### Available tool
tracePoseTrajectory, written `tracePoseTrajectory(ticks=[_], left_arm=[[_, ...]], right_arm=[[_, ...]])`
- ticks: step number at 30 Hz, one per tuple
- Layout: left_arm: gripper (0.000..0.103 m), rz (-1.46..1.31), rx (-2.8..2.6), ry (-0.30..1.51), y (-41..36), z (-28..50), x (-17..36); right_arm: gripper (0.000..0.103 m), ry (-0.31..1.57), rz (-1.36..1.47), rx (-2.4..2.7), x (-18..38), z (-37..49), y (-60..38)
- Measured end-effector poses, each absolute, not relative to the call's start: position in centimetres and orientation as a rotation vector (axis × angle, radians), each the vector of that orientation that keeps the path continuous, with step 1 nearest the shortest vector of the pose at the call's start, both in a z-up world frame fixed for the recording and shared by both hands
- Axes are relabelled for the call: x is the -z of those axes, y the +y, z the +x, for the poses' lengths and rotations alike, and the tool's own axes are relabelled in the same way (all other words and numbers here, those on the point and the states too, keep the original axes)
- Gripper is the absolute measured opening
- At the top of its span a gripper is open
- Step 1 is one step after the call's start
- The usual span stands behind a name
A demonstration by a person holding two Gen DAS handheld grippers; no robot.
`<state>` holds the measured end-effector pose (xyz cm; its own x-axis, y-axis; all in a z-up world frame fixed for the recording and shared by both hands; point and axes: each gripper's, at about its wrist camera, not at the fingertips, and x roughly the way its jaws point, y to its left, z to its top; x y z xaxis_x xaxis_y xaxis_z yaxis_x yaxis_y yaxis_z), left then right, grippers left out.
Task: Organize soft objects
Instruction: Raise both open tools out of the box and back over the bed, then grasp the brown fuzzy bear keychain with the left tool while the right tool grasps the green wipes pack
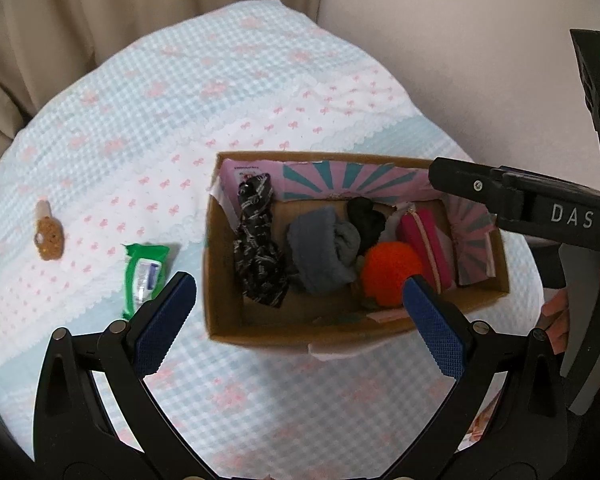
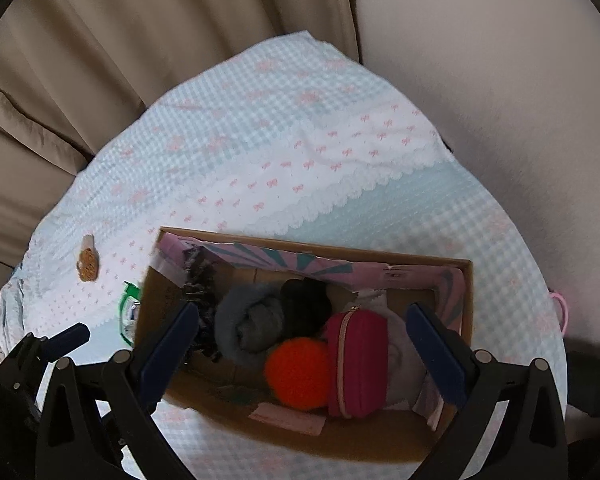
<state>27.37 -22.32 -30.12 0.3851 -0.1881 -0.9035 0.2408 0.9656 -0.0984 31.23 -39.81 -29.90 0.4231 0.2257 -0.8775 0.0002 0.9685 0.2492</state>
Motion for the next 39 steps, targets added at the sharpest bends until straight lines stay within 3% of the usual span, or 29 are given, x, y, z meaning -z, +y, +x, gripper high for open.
tracePoseTrajectory(ticks=[15,23,30,39], left_arm=[[0.103,0.016,0.260,0.974,-11.7,20.3,17.1],[0.103,-0.022,0.207,0.895,-3.6,16.3,13.0],[0.103,-0.019,0.138,0.829,4.2,12.7,12.1],[0.103,-0.022,0.121,0.820,12.1,12.5,14.9]], right_arm=[[0.103,0.939,0.186,-0.150,16.9,23.4,-31.8],[0.103,0.834,0.139,-0.210,11.4,18.7,-23.9],[0.103,0.786,0.104,-0.213,10.2,15.3,-17.6],[0.103,0.765,0.102,-0.130,13.3,13.7,-11.5]])
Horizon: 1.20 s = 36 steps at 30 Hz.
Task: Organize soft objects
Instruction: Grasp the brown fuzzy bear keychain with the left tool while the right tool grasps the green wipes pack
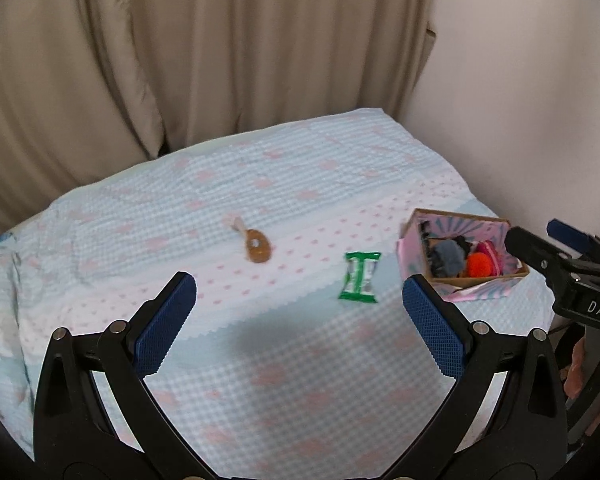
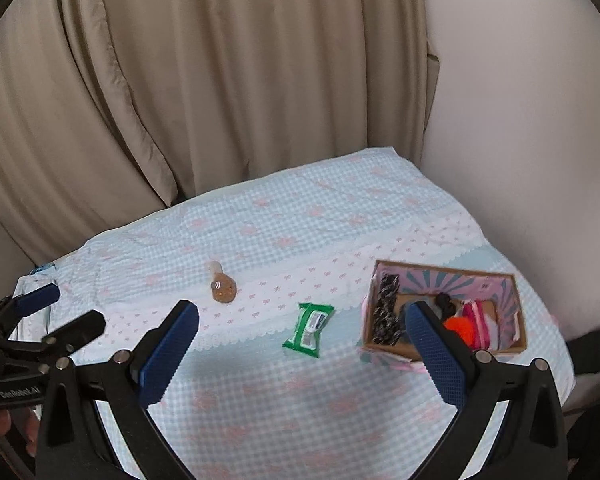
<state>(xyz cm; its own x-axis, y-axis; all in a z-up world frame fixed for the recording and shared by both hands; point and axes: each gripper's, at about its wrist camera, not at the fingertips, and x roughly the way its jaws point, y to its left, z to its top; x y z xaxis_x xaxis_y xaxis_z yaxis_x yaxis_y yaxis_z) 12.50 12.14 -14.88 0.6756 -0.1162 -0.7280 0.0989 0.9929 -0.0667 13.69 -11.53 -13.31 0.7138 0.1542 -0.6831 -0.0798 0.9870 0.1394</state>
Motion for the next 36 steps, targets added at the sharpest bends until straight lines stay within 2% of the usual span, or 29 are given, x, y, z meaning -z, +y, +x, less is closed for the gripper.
tracePoseTrajectory(ticks=[7,17,24,34,36], left_arm=[[0.103,-0.051,0.090,0.830,16.2,17.2,20.6],[0.101,-0.024,0.078,0.844,15.6,26.0,31.6],[0.091,-0.017,0.070,0.896,14.4,32.3,40.7],[0.089,0.000,0.020,0.903,14.5,37.6,47.4],[0.088,-0.014,0.016,0.906,14.8,38.3,47.8]], right_arm=[[0.103,0.793,0.127,-0.115,18.6,15.4,-8.2],[0.103,0.849,0.134,-0.082,29.9,21.4,-4.7],[0.103,0.874,0.081,-0.024,37.5,25.1,-4.1],[0.103,0.901,0.060,0.025,44.8,28.6,-5.5],[0.096,0.907,0.057,0.020,45.7,29.1,-5.4]])
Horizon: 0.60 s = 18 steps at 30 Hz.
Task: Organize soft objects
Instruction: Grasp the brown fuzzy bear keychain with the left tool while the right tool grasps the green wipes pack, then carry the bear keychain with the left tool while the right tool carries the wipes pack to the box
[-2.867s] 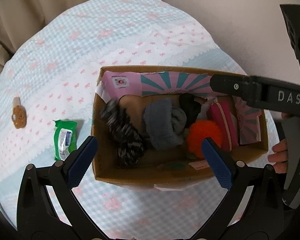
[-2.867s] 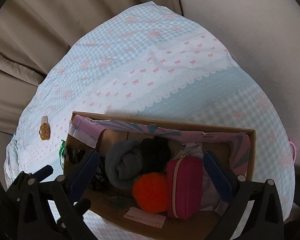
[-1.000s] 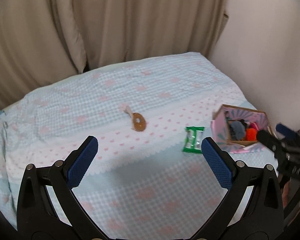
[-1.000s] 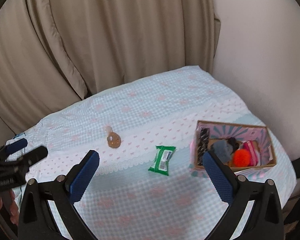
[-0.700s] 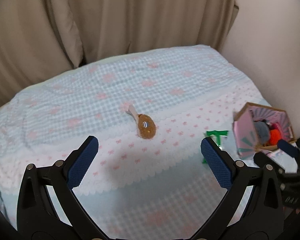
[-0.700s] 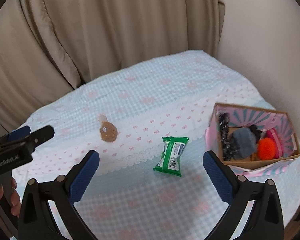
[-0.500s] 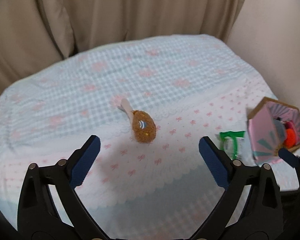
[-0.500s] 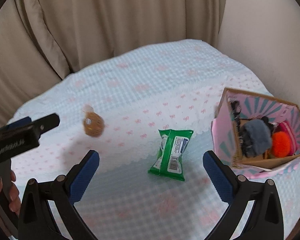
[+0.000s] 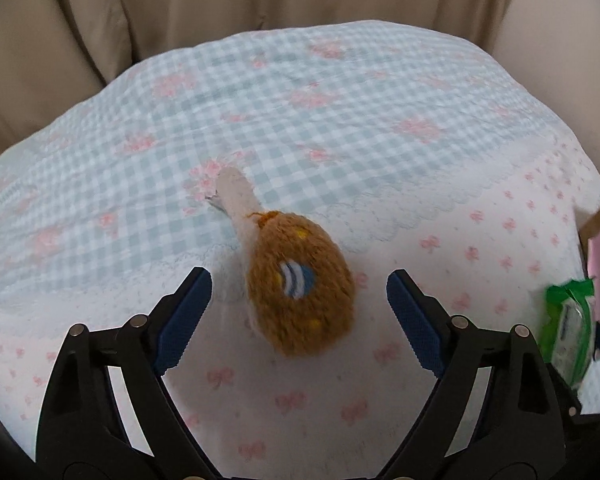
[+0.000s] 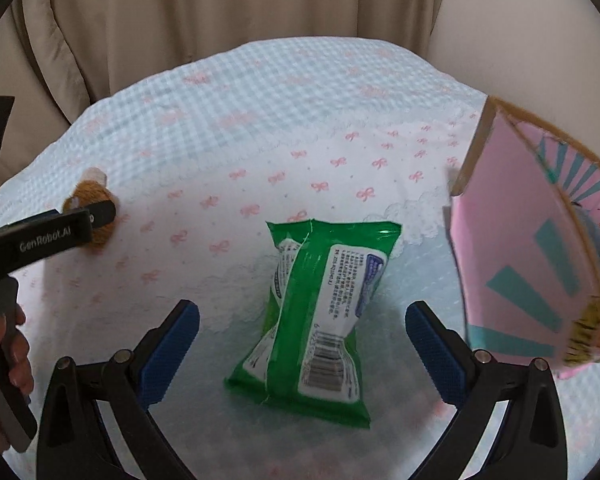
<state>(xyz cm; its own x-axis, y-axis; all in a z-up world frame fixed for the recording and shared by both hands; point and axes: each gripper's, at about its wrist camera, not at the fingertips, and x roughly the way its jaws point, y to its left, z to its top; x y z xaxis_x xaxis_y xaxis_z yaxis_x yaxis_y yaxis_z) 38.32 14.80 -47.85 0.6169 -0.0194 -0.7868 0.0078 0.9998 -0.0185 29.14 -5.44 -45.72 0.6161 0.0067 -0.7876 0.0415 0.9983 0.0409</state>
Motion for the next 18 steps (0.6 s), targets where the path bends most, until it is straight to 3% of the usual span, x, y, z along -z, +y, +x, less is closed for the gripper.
tracePoseTrajectory(ticks=[2,3,4,6,10,18], left_arm=[[0.081,-0.029,0.011,0.912,15.1,39.0,48.2],[0.073,-0.036,0.011,0.922,15.2,39.3,48.4],[0.058,-0.043,0.014,0.935,15.3,39.6,48.6],[0.043,-0.054,0.023,0.953,15.5,39.9,49.0],[0.037,-0.055,0.047,0.943,15.7,39.7,48.8],[0.036,-0.065,0.066,0.913,15.9,37.8,45.7]], right_arm=[[0.091,0.919,0.052,0.017,46.4,29.7,-5.3],[0.085,0.923,0.054,0.016,46.7,29.8,-5.2],[0.081,0.927,0.058,0.013,47.0,30.0,-5.2],[0.065,0.941,0.062,0.013,47.5,30.3,-5.2],[0.048,0.934,0.047,0.039,47.4,30.5,-5.3],[0.040,0.911,0.078,0.008,45.2,30.2,-5.8]])
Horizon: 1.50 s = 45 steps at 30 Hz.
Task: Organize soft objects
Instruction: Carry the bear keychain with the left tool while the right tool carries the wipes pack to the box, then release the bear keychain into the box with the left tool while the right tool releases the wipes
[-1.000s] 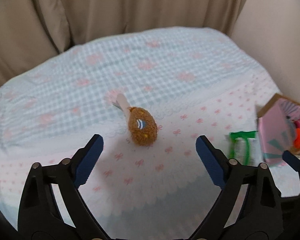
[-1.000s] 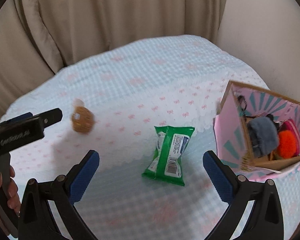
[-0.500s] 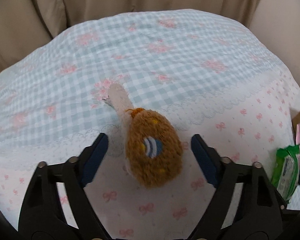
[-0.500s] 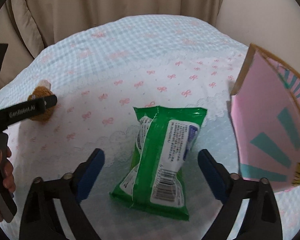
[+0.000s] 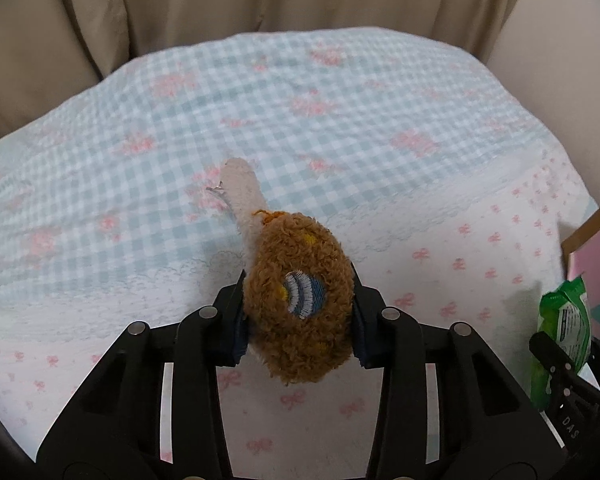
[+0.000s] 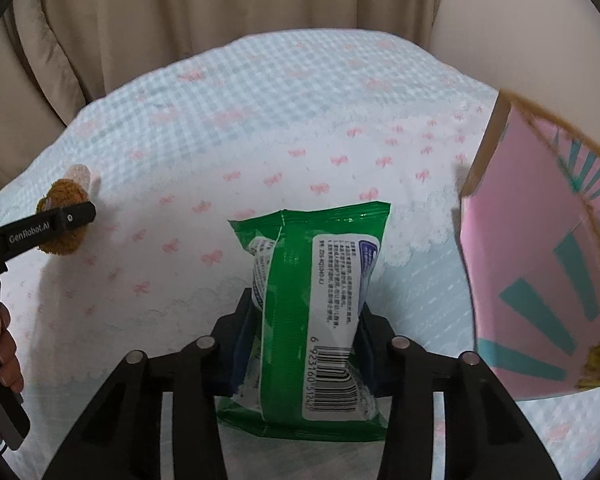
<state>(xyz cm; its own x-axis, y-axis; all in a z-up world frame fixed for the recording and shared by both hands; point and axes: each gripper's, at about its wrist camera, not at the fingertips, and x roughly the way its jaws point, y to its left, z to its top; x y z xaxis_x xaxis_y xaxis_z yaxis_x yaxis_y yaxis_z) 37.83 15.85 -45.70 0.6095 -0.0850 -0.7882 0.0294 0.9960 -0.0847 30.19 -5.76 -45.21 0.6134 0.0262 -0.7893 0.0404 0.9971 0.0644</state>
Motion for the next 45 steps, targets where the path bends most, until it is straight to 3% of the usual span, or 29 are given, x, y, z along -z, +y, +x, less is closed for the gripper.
tracePoseTrajectory(ticks=[15,26,36,45], left_arm=[[0.036,-0.115,0.140,0.817,11.8,31.1,29.6],[0.036,-0.068,0.252,0.780,1.4,24.8,19.5],[0.036,-0.051,0.322,0.840,-12.3,22.3,18.2],[0.036,-0.053,0.333,0.973,-21.5,24.7,24.3]], right_arm=[[0.040,0.770,0.126,-0.036,28.9,25.4,-8.6],[0.040,0.751,0.226,-0.011,19.9,20.1,-18.7],[0.040,0.818,0.218,0.016,18.1,18.4,-31.5],[0.040,0.914,0.211,-0.007,21.8,21.3,-39.8]])
